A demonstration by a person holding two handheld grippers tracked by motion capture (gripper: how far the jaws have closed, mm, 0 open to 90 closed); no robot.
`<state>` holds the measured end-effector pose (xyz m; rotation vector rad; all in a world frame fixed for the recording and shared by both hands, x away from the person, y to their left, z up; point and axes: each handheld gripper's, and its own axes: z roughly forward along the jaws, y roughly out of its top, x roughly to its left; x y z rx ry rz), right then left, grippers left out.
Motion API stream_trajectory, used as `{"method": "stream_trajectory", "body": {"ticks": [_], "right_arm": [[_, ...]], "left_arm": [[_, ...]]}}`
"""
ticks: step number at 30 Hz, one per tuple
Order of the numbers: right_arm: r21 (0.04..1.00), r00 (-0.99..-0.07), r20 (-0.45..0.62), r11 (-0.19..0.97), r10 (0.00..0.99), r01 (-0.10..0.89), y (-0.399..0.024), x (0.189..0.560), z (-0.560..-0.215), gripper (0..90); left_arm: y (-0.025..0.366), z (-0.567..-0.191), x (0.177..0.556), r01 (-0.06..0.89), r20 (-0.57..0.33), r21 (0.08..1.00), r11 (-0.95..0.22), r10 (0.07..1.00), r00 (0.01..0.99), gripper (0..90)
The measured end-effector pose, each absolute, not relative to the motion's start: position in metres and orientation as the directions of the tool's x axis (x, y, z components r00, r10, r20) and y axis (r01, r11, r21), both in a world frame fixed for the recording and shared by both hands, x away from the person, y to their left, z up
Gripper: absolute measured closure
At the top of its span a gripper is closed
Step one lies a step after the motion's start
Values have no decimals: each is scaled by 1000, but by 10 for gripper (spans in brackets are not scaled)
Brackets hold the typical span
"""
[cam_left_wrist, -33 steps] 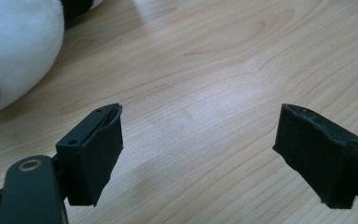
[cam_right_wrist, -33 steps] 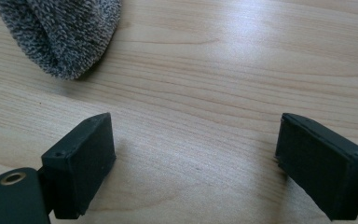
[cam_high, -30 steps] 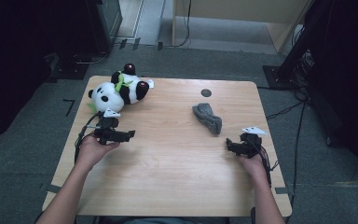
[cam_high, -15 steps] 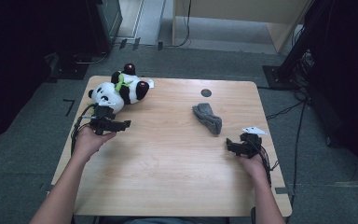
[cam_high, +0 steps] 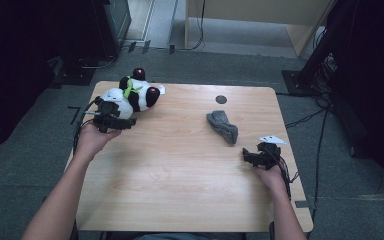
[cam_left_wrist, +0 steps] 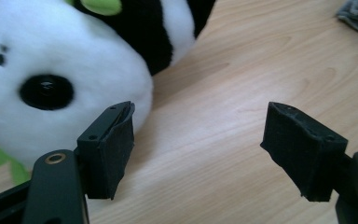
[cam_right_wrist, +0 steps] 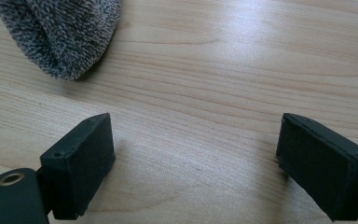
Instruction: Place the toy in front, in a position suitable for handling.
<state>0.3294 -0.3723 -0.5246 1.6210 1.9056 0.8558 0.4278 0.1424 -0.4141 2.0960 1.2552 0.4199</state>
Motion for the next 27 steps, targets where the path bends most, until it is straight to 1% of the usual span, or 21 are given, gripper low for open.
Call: {"method": "stream_trajectory", "body": {"ticks": [8,11,14,15,17,22,24,27], "right_arm": [[730,-171,29,96,985,676,-372,330,-525,105],[729,-164,30,91,986,678,-371,331,-525,101],[729,-165,29,92,986,678,-370,333,-525,94],[728,-163,30,90,986,679,-370,333,-525,91],[728,-163,29,91,986,679,-370,333,-525,91],[728,-162,29,90,986,679,-370,333,-525,92],[728,-161,29,89,986,679,-370,333,-525,92],[728,-161,29,89,987,680,-370,333,-525,92]], "left_arm": [[148,-410,447,674,-60,666,-321,877,477,254],[153,-406,455,665,-79,684,-300,876,476,251],[153,-403,458,655,-62,692,-305,878,474,231],[155,-398,462,652,-73,700,-293,878,473,230],[156,-393,467,648,-57,701,-299,881,469,231],[157,-390,481,644,-54,708,-291,886,460,268],[157,-392,483,642,-56,709,-291,885,463,315],[154,-396,492,655,-40,691,-305,889,456,320]]}}
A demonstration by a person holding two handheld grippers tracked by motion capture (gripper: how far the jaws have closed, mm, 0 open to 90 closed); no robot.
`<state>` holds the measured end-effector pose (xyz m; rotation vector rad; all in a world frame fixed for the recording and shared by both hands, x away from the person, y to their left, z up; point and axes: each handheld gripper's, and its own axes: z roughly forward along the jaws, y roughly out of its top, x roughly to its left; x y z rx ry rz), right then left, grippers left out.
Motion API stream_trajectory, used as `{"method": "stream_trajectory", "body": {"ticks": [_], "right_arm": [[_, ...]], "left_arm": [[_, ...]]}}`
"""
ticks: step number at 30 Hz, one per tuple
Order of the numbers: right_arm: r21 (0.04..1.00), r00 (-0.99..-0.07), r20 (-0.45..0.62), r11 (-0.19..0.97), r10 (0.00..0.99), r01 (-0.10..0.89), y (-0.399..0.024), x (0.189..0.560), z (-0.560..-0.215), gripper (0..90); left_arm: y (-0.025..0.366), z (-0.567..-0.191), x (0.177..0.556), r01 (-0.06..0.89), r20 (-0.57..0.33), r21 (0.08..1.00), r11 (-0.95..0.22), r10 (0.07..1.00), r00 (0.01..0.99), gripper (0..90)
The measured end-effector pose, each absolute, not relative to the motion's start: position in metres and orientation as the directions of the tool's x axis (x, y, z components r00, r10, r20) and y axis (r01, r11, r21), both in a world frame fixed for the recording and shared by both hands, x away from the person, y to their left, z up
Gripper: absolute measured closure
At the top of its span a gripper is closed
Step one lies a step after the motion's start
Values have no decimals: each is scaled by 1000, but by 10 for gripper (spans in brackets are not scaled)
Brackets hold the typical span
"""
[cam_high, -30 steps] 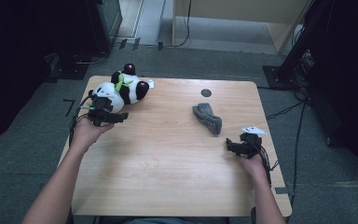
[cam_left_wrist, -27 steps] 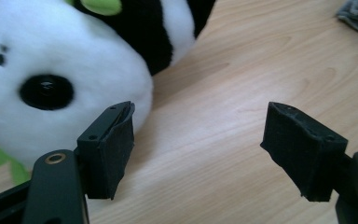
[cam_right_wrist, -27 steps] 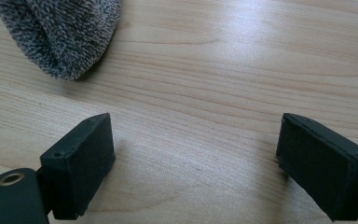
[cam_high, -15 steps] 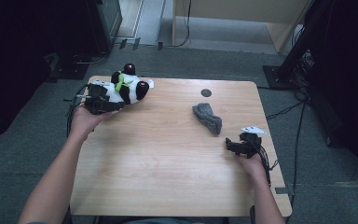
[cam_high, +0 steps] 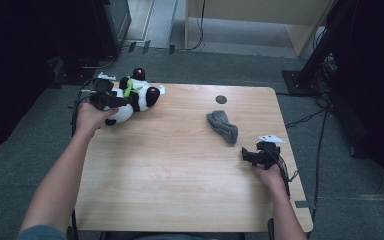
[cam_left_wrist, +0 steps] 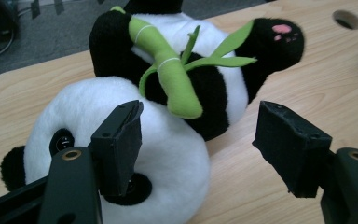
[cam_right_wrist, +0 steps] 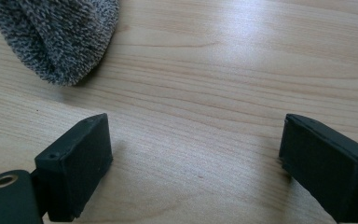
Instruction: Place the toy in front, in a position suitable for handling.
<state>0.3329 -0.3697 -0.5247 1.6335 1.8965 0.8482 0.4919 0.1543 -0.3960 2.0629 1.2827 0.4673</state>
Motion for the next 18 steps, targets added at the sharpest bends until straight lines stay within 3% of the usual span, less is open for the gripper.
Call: {"method": "stream_trajectory", "body": {"ticks": [5,10,18], "right_arm": [[728,-160,29,89,987,680,-370,333,-525,92],[729,-149,28,82,988,680,-369,332,-525,91],[728,-139,28,75,990,681,-368,332,-525,91]], "left_arm": [[153,-394,507,670,-38,678,-301,896,442,345],[152,-393,519,687,-117,686,-239,896,429,383],[147,-392,538,698,-82,675,-240,915,394,413]]}}
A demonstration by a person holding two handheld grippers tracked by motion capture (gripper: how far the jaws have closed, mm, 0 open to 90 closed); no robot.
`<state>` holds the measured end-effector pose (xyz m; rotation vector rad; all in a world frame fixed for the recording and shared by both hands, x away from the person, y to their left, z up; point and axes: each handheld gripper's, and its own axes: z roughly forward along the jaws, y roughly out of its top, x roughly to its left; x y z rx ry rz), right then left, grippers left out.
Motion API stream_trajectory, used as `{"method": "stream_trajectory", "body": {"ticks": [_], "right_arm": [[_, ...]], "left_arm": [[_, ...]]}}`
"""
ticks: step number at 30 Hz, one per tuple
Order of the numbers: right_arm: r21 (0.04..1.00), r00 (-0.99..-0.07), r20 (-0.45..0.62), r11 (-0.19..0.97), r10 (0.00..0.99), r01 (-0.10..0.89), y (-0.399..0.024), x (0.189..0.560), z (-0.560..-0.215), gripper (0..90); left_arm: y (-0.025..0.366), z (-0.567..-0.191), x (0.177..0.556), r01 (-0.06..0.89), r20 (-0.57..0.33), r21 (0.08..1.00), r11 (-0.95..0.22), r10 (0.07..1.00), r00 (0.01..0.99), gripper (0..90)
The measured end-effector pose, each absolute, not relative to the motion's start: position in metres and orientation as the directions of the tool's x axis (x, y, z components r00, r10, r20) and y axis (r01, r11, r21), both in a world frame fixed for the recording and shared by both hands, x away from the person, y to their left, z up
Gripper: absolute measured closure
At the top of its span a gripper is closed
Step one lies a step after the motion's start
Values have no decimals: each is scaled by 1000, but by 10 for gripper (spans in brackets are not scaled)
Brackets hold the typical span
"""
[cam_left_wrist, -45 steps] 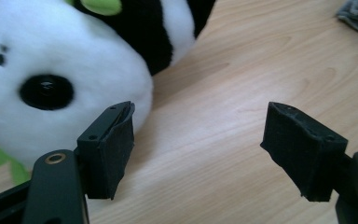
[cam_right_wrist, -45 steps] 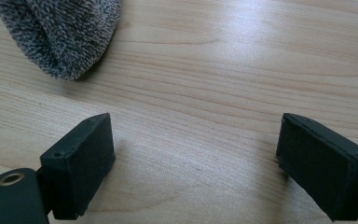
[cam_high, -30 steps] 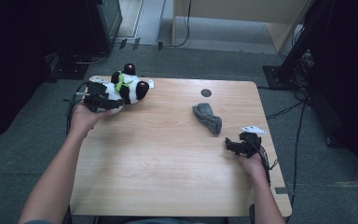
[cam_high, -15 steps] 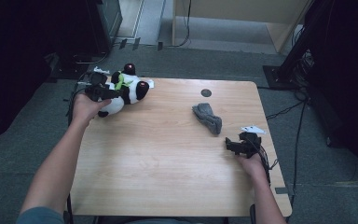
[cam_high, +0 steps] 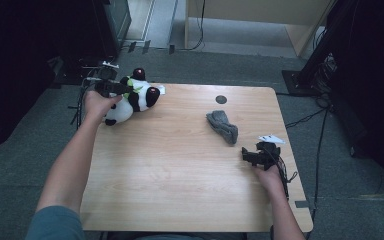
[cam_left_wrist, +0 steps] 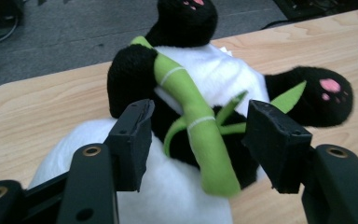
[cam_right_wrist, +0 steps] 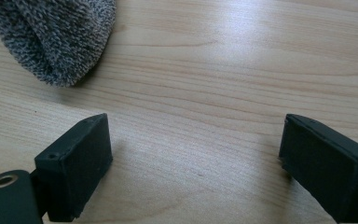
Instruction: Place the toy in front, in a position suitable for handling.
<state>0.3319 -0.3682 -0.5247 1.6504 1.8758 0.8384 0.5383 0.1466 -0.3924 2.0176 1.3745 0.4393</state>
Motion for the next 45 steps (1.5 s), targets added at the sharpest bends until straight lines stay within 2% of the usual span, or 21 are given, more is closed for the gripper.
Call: {"method": "stream_trajectory", "body": {"ticks": [11,13,16,18,22,24,27,30,32,40,45], "right_arm": [[728,-139,28,75,990,682,-368,332,-525,91],[728,-139,28,75,990,681,-368,331,-525,91],[728,-139,29,75,990,681,-368,331,-525,91],[728,-140,28,76,990,681,-368,331,-525,91],[729,-140,28,76,990,681,-368,331,-525,91],[729,-140,28,76,990,680,-368,331,-525,91],[729,-141,28,76,990,680,-368,331,-525,91],[729,-141,28,77,990,680,-368,331,-525,91],[729,-141,28,77,990,680,-368,331,-525,91],[730,-142,27,77,990,680,-368,331,-525,91],[729,-142,27,77,990,680,-368,331,-525,91]], "left_arm": [[141,-404,556,716,-87,654,-245,915,393,416],[139,-410,558,733,-115,636,-241,910,399,411],[136,-414,556,716,-99,651,-251,908,408,408],[135,-419,551,674,-53,693,-256,914,403,414],[135,-423,550,664,-60,712,-230,921,384,434],[138,-425,551,675,-99,708,-210,916,389,439],[137,-425,549,668,-88,710,-224,913,399,480],[138,-422,546,680,-97,696,-230,908,407,624],[138,-420,544,684,-94,689,-240,906,413,669],[141,-412,541,681,-121,700,-214,905,409,720],[140,-407,537,676,-97,696,-243,901,423,726]]}}
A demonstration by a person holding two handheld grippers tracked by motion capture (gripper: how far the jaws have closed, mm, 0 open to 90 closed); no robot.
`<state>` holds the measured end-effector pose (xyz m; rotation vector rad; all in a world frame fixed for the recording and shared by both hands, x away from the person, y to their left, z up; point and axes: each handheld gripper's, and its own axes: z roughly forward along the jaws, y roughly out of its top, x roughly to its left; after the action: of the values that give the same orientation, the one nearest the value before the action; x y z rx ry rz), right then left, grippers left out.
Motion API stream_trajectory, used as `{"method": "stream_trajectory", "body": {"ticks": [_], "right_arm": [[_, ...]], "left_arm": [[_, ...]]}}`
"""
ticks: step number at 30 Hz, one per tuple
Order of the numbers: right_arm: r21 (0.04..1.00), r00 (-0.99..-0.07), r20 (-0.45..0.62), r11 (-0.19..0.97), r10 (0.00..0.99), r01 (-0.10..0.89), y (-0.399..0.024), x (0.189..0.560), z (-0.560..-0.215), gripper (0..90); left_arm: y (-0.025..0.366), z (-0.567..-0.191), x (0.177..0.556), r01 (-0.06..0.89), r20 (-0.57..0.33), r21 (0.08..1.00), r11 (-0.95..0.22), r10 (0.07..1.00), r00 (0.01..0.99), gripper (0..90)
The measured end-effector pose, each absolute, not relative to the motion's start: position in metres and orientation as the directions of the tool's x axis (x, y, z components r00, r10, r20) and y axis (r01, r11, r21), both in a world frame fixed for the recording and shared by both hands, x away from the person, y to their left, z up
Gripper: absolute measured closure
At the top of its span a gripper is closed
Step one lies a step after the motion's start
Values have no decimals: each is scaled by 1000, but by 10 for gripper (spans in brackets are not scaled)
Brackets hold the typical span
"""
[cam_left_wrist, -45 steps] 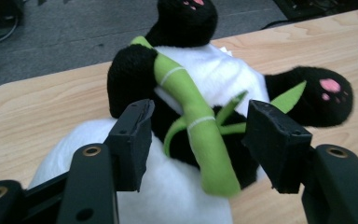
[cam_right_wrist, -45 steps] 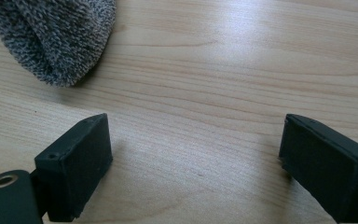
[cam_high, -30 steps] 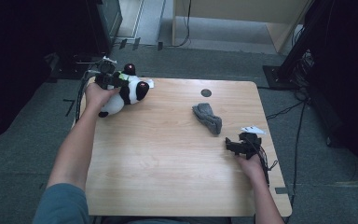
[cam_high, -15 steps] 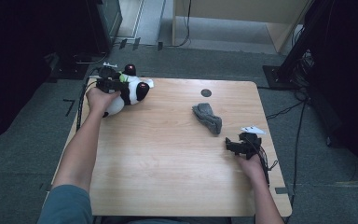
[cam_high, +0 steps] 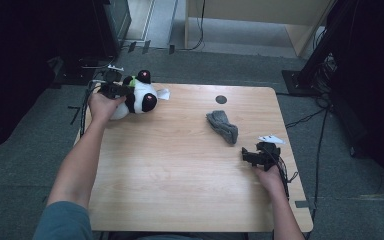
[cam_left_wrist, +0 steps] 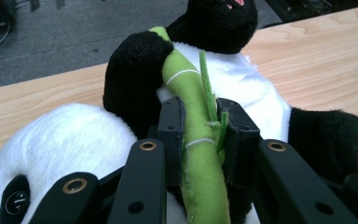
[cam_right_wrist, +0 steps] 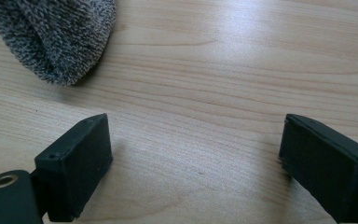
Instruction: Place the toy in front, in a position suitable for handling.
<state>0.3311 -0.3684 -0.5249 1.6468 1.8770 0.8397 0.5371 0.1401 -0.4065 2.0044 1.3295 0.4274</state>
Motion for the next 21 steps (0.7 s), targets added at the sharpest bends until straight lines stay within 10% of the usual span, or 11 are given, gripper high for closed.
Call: {"method": "stream_trajectory", "body": {"ticks": [21], "right_arm": [[728,-140,29,75,990,682,-368,331,-525,91]], "left_arm": [[114,-368,461,612,-114,736,-290,837,535,726]]}}
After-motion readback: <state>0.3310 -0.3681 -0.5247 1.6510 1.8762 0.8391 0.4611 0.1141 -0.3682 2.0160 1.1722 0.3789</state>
